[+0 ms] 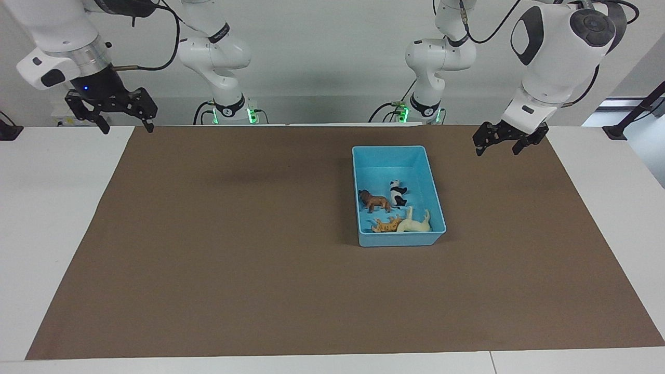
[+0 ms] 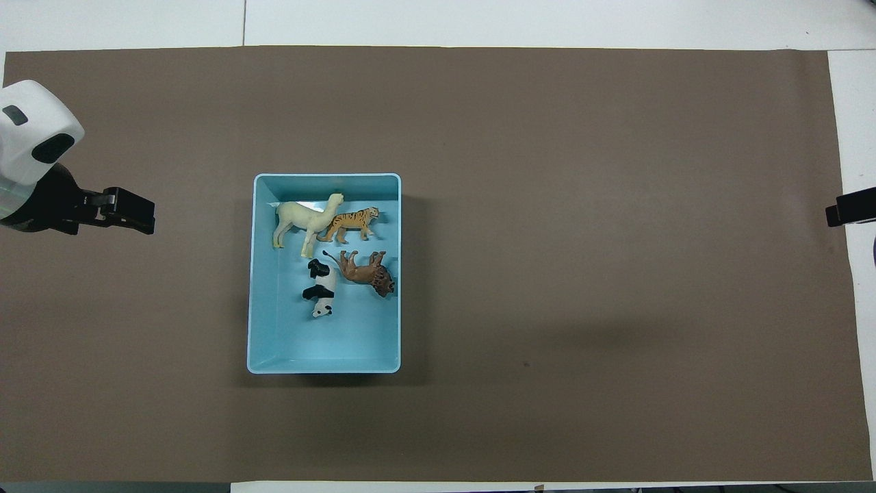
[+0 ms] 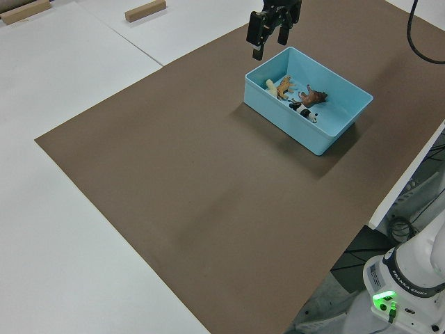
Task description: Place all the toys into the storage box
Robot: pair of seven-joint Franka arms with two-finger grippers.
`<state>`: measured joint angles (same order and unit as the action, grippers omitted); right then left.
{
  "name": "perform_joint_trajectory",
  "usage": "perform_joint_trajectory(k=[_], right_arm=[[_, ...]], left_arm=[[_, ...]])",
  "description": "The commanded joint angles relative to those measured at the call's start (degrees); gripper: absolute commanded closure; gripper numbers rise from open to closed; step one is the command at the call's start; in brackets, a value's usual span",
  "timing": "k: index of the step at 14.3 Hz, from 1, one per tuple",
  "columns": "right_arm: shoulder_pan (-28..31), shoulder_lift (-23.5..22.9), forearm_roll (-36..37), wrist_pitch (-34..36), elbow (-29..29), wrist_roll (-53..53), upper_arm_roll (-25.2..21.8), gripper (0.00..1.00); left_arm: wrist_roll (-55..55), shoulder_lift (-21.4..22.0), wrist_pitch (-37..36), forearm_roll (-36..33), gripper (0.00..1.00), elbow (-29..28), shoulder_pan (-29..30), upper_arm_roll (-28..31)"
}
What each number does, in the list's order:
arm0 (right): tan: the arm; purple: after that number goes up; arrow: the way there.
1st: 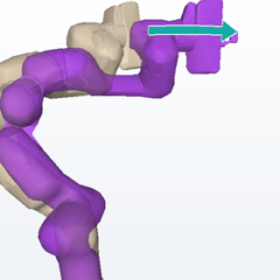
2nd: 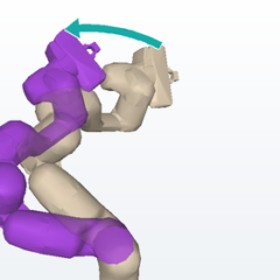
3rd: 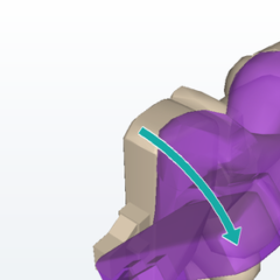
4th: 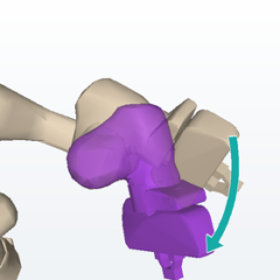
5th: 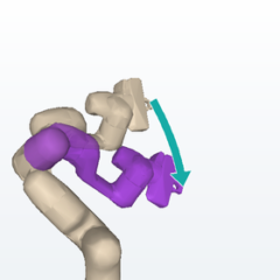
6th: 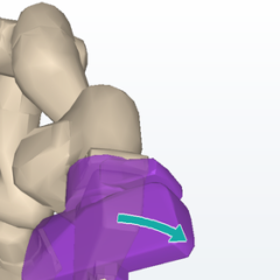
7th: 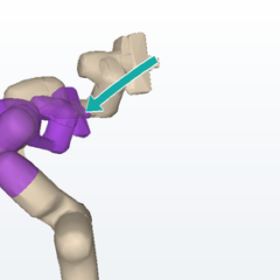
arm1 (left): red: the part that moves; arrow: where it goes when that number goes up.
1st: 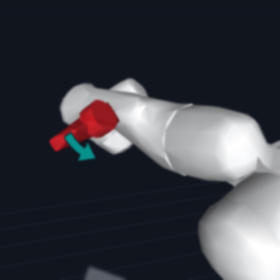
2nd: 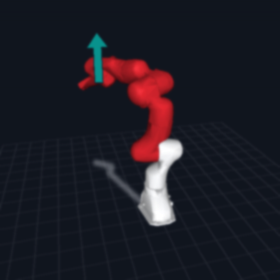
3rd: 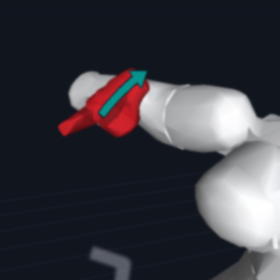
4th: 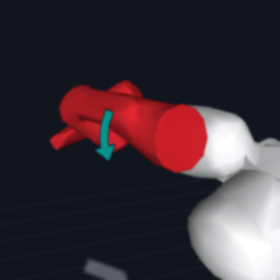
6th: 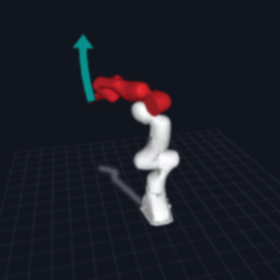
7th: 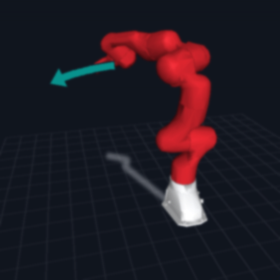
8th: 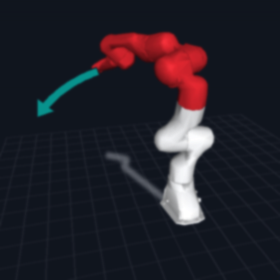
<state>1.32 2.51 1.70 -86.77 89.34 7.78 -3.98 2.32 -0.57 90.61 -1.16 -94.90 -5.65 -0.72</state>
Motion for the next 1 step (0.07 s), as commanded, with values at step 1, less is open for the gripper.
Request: perform_joint_trajectory(k=[1], right_arm=[[0.87,-0.31,0.06,0.38,-0.66,0.48,0.29,0.0]], left_arm=[[-0.3,0.92,0.09,0.64,0.0,-0.73,0.2,0.1]])
